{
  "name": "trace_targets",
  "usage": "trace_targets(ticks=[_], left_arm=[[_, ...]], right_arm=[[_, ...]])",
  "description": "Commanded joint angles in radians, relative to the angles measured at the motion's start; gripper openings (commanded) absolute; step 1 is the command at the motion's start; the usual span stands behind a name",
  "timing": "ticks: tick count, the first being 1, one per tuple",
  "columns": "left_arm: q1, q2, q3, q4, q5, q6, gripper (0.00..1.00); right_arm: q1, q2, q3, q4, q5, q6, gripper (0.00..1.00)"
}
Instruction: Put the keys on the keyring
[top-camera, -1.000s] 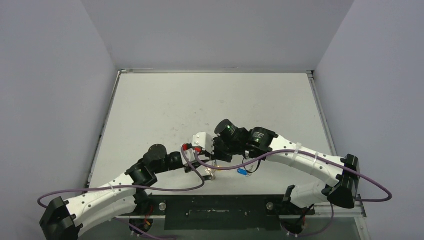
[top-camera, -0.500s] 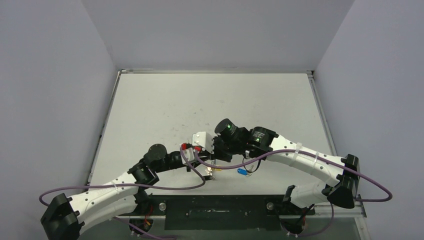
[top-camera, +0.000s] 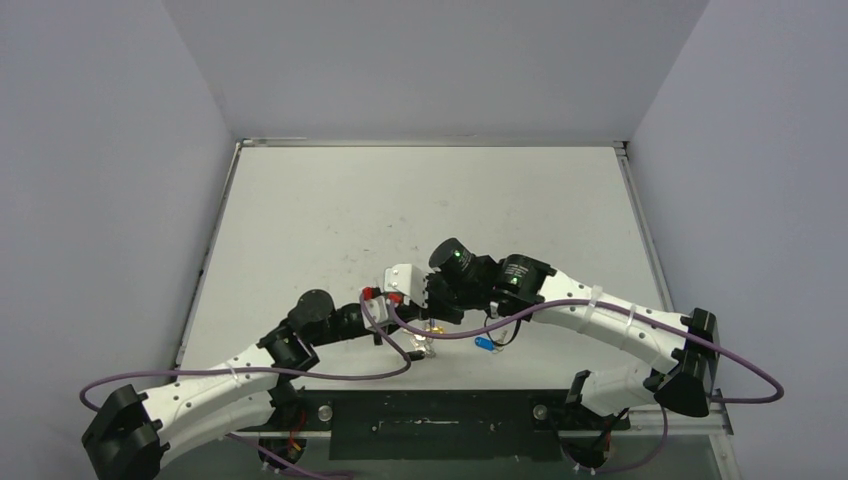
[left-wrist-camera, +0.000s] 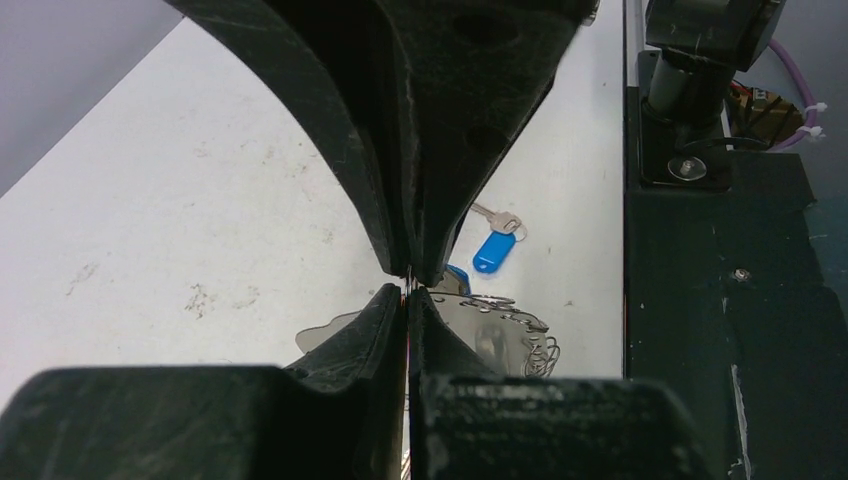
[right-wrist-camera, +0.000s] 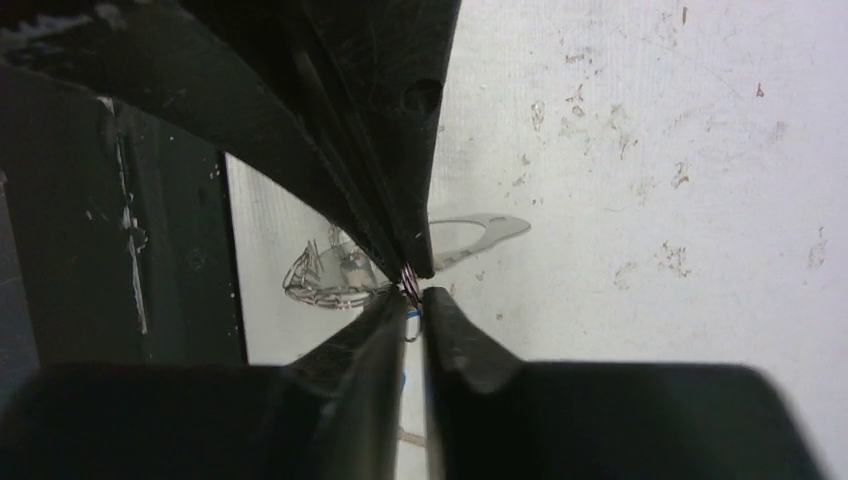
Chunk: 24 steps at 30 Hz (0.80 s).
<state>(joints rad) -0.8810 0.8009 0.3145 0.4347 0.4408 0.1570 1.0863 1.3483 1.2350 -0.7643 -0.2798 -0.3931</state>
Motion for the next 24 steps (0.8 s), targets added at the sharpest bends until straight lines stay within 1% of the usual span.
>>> trace_targets(ticks=[1,3,4,6,10,14,19,24], left_arm=[[-0.005,-0.027,-0.025,0.114,-0.054,-0.039,0.0],[-0.005,-0.038,-0.057,0.175,-0.087,-0.07,0.0],[-0.005,-0.042,-0.076,0.209,-0.104,-0.09,0.0],[-0.005,-0.043,-0.111,0.295,-0.137,-0.131,0.0],[-0.004,-0.032,-0.159,0.439,-0.161,-0.188,0.0],[-0.005,-0.021,-0.189,0.534,-0.143,-0.183,0.0],[-0.005,-0.024,-0.196,0.554,-0.086,-0.142,0.0],[-0.005,-0.045,-0.201,0.547,-0.074,-0.123,0.0]], right_arm=[[-0.006,-0.022,-0.045,0.114,0.02,0.029,0.18],[-0.037,-0.051,-0.08,0.163,-0.015,0.046,0.33],[-0.059,-0.068,-0.096,0.191,-0.045,0.054,0.37],[-0.114,-0.103,-0.142,0.253,-0.129,0.07,0.41],[-0.203,-0.183,-0.241,0.386,-0.291,0.095,0.42],[-0.212,-0.241,-0.305,0.481,-0.382,0.08,0.4],[-0.213,-0.248,-0.333,0.551,-0.431,0.074,0.38],[-0.214,-0.229,-0.349,0.615,-0.501,0.058,0.34]])
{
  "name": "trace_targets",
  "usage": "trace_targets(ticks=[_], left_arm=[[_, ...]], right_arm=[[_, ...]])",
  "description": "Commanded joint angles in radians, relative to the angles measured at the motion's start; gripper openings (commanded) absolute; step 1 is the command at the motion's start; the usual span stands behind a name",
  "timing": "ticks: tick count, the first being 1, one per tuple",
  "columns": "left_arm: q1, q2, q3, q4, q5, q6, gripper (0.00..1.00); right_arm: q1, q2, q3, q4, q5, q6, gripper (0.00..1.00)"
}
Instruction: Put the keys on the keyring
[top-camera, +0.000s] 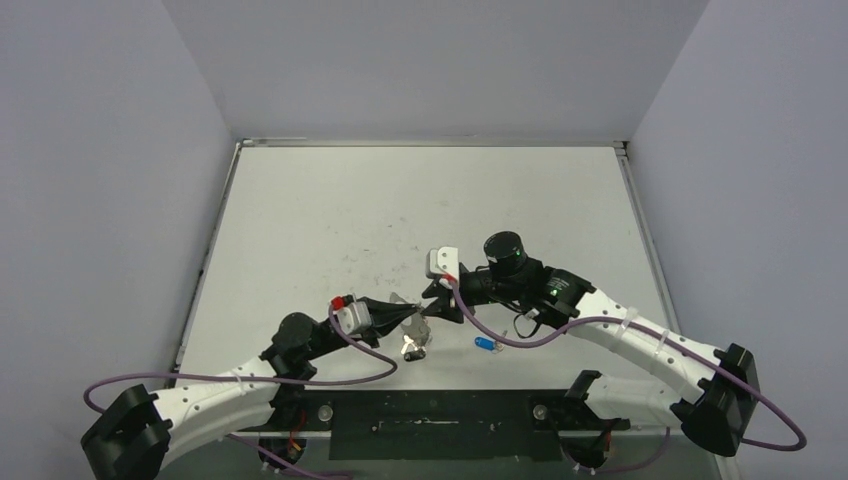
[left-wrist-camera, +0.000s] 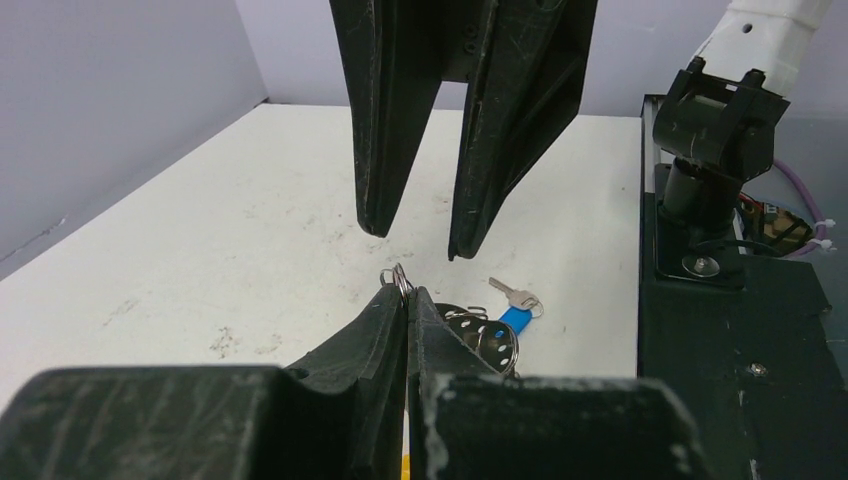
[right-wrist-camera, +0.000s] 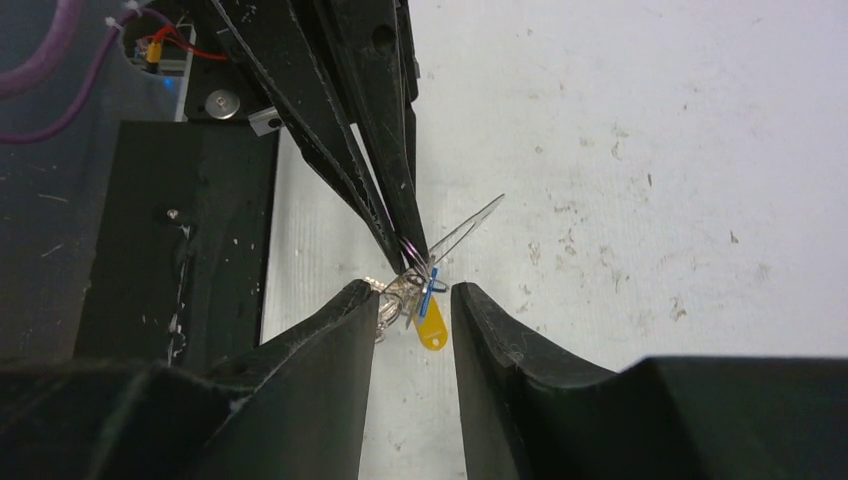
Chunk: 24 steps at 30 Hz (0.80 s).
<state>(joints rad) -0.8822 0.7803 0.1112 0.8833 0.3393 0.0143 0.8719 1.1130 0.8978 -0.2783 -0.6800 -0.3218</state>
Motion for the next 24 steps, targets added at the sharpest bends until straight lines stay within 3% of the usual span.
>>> trace_targets(ticks=[1,15,20,24], left_arm=[[-0.003,-0.029,0.002,0.093,0.031,0.021,0.0],[-0.003,-0.065,0.005,0.06,0.055,0.031,0.0],[-0.003,-0.072,0.005,0.056,0.057,0.033,0.0],[-0.003,-0.081,0.005,0.044,0.054,0.036,0.0]], right_arm=[[0.001,0.011,-0.017,0.144,-0.105,-0.014,0.33],[-0.015,0.055,-0.058,0.241,-0.14,-0.016,0.17],[-0.02,0.062,-0.056,0.237,-0.157,-0.017,0.0],[-0.024,0.054,-0.052,0.209,-0.153,-0.019,0.0]])
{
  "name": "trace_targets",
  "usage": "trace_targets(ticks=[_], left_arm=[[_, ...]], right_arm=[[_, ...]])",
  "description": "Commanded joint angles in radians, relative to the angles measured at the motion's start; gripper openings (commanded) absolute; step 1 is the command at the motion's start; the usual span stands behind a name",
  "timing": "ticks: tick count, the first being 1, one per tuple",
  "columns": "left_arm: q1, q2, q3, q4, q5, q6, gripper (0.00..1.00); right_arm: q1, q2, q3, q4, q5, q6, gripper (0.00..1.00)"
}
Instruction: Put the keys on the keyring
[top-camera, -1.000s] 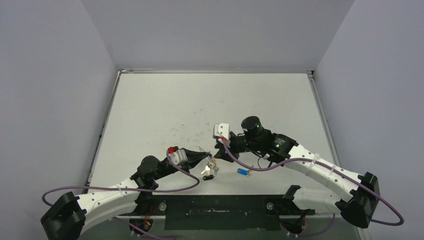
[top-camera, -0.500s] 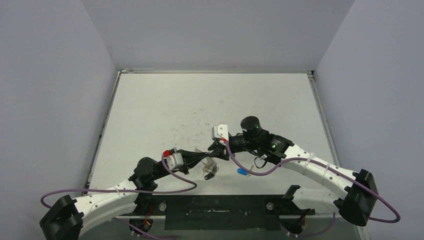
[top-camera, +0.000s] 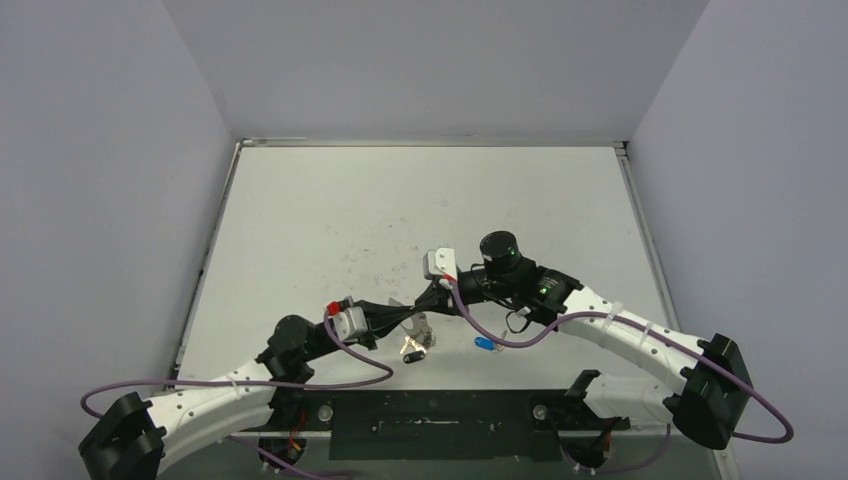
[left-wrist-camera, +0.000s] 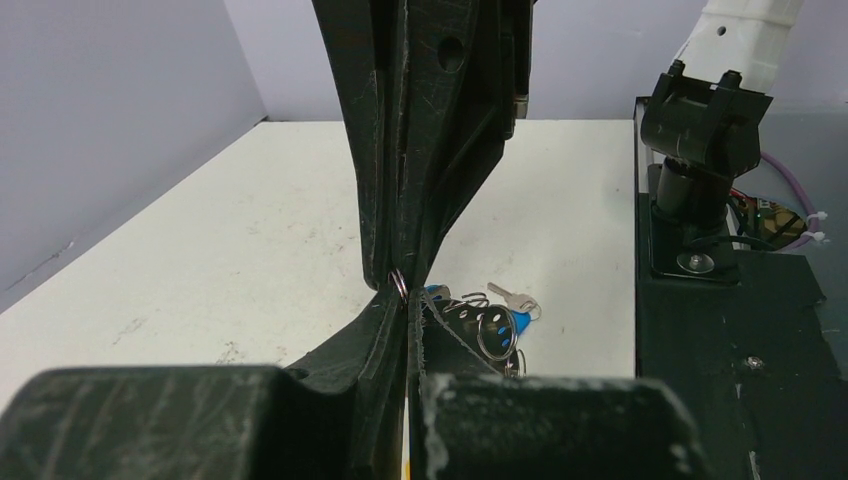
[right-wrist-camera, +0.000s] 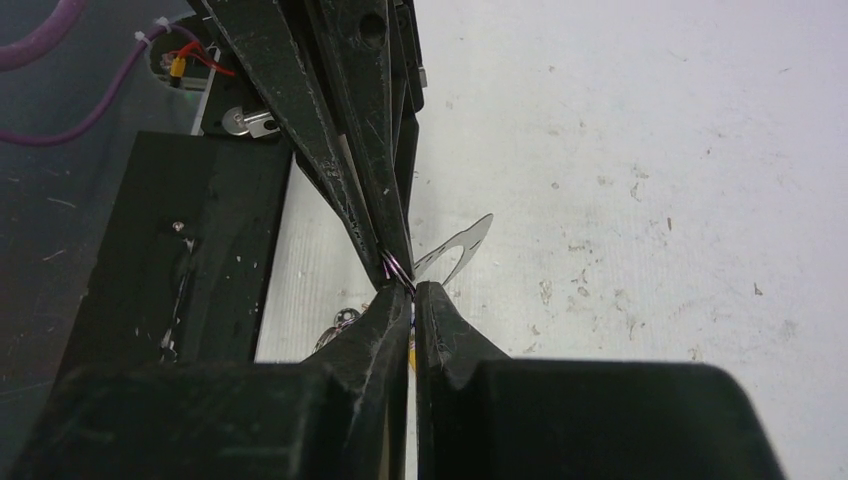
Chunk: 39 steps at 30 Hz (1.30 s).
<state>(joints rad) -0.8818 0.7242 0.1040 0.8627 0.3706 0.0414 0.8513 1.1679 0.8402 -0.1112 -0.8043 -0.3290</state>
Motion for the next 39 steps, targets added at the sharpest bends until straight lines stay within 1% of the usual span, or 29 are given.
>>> trace_targets(ticks=[1,4,5,6,7,9,13,16,17,19,23,29,33,36,39], left_arm=[[-0.004,-0.028,0.011,0.057,0.02,0.009,0.0],[-0.003,-0.053,0.013,0.013,-0.003,0.025,0.0],[-0.004,-0.066,0.016,-0.011,-0.015,0.033,0.04],[-0.003,-0.082,0.02,-0.046,-0.032,0.04,0.13],[-0.003,-0.102,0.026,-0.088,-0.05,0.049,0.19],[-0.003,-0.145,0.047,-0.185,-0.09,0.068,0.28],[-0.003,-0.222,0.073,-0.334,-0.145,0.096,0.41],[-0.003,-0.256,0.092,-0.429,-0.146,0.117,0.48],[-0.003,-0.261,0.102,-0.459,-0.141,0.122,0.49],[-0.004,-0.258,0.126,-0.518,-0.132,0.137,0.5],[-0.004,-0.22,0.182,-0.607,-0.091,0.152,0.5],[-0.004,-0.141,0.249,-0.715,-0.026,0.169,0.5],[-0.004,-0.11,0.257,-0.709,-0.025,0.162,0.46],[-0.004,-0.107,0.255,-0.699,-0.055,0.16,0.41],[-0.004,-0.122,0.251,-0.697,-0.081,0.162,0.39]], right_arm=[[-0.003,-0.004,0.008,0.03,-0.021,-0.012,0.0],[-0.003,-0.013,0.031,-0.048,0.028,-0.021,0.0],[-0.003,-0.016,0.048,-0.085,0.054,-0.024,0.0],[-0.002,-0.015,0.069,-0.132,0.078,-0.029,0.0],[-0.001,-0.013,0.099,-0.198,0.103,-0.032,0.0],[0.007,-0.004,0.148,-0.299,0.154,-0.046,0.0],[0.063,0.018,0.238,-0.458,0.281,-0.072,0.0],[0.148,0.063,0.304,-0.559,0.409,-0.106,0.0],[0.164,0.082,0.327,-0.588,0.427,-0.112,0.0],[0.173,0.126,0.371,-0.627,0.445,-0.096,0.0],[0.173,0.23,0.488,-0.723,0.504,-0.003,0.0],[0.175,0.38,0.629,-0.827,0.515,0.064,0.0],[0.184,0.399,0.643,-0.815,0.511,0.076,0.0],[0.192,0.396,0.641,-0.804,0.513,0.075,0.0],[0.202,0.392,0.637,-0.8,0.512,0.059,0.0]])
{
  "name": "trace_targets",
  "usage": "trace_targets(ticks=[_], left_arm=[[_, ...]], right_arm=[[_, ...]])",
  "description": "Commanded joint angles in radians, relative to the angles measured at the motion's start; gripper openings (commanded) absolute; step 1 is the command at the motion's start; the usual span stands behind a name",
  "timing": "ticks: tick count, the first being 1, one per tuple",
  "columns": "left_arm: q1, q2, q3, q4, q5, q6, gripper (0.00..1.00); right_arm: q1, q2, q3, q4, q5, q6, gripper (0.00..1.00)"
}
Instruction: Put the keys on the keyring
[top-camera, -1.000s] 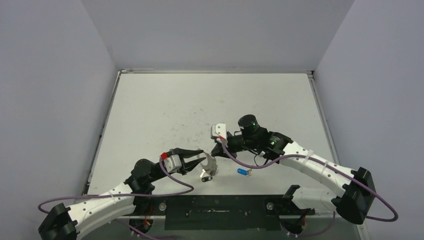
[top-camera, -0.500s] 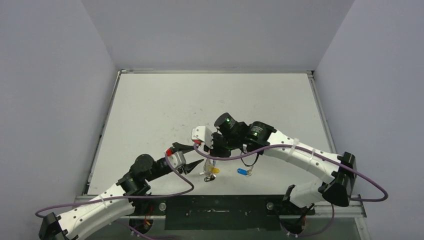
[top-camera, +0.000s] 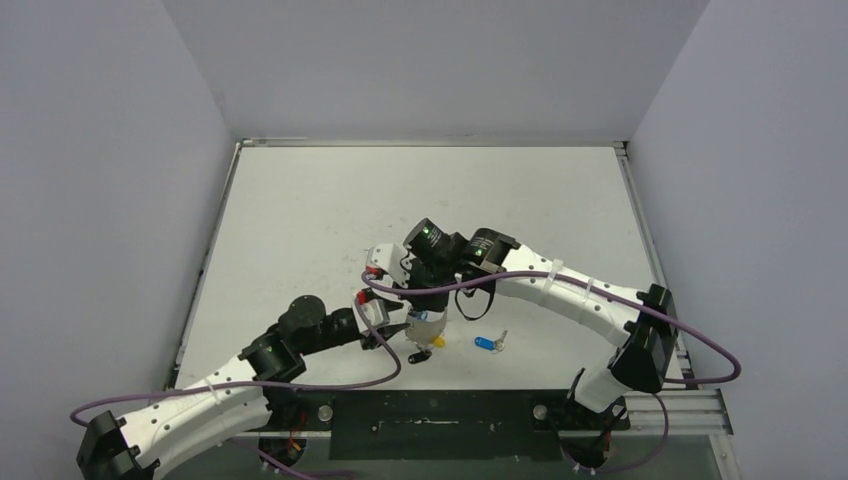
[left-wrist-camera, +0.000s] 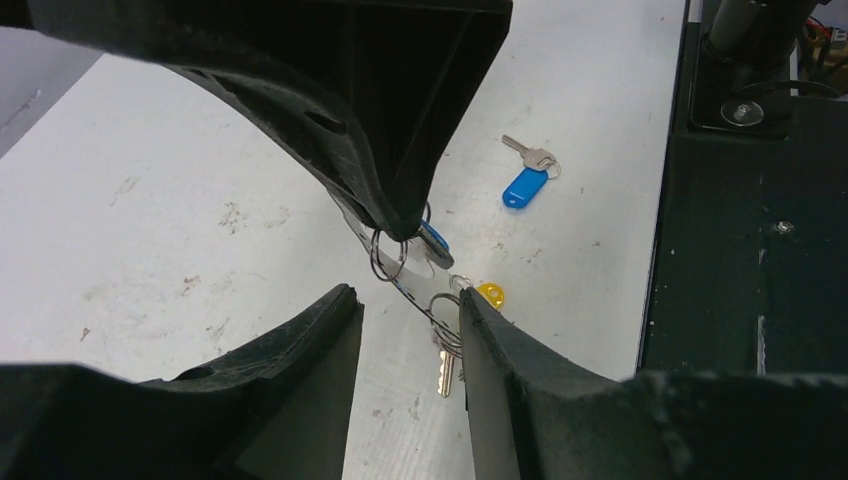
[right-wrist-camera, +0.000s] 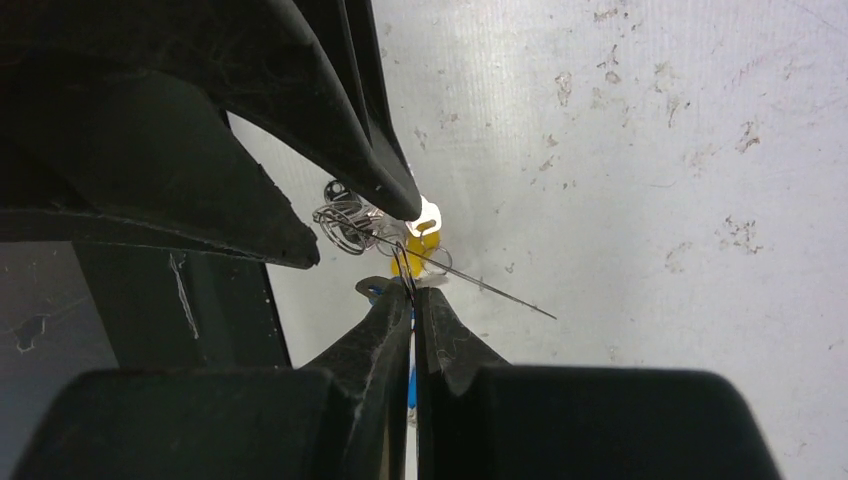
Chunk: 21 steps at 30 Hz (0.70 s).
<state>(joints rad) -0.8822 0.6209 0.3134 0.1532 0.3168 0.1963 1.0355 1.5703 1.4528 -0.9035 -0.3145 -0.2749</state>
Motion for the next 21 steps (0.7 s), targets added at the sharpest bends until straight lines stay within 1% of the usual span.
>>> trace_targets(ticks=[1,5,7,8,10,17,21], left_arm=[[-0.003,-0.025,0.039,0.014,-0.033,0.009,0.38],[-0.004,-0.052,0.031,0.029,-0.044,0.014,0.35],[-0.004,-0.06,0.027,0.037,-0.039,0.014,0.3],[-0.004,-0.059,0.027,0.04,-0.035,0.014,0.27],[-0.003,-0.052,0.031,0.04,-0.019,0.015,0.24],[-0.004,0.007,0.045,0.037,0.029,0.015,0.2],[-0.003,0.027,0.046,0.053,0.037,0.017,0.13]], right_arm=[[0.021,-0.014,0.022,-0.006,0.022,-0.002,0.0],[0.038,-0.027,0.013,0.007,0.02,-0.032,0.0],[0.044,-0.034,0.012,0.012,0.014,-0.044,0.0],[0.049,-0.037,0.012,0.016,0.014,-0.047,0.0],[0.053,-0.041,0.012,0.022,0.014,-0.048,0.0],[0.066,-0.036,0.024,0.026,0.021,-0.047,0.0],[0.074,-0.033,0.027,0.024,0.026,-0.047,0.0]])
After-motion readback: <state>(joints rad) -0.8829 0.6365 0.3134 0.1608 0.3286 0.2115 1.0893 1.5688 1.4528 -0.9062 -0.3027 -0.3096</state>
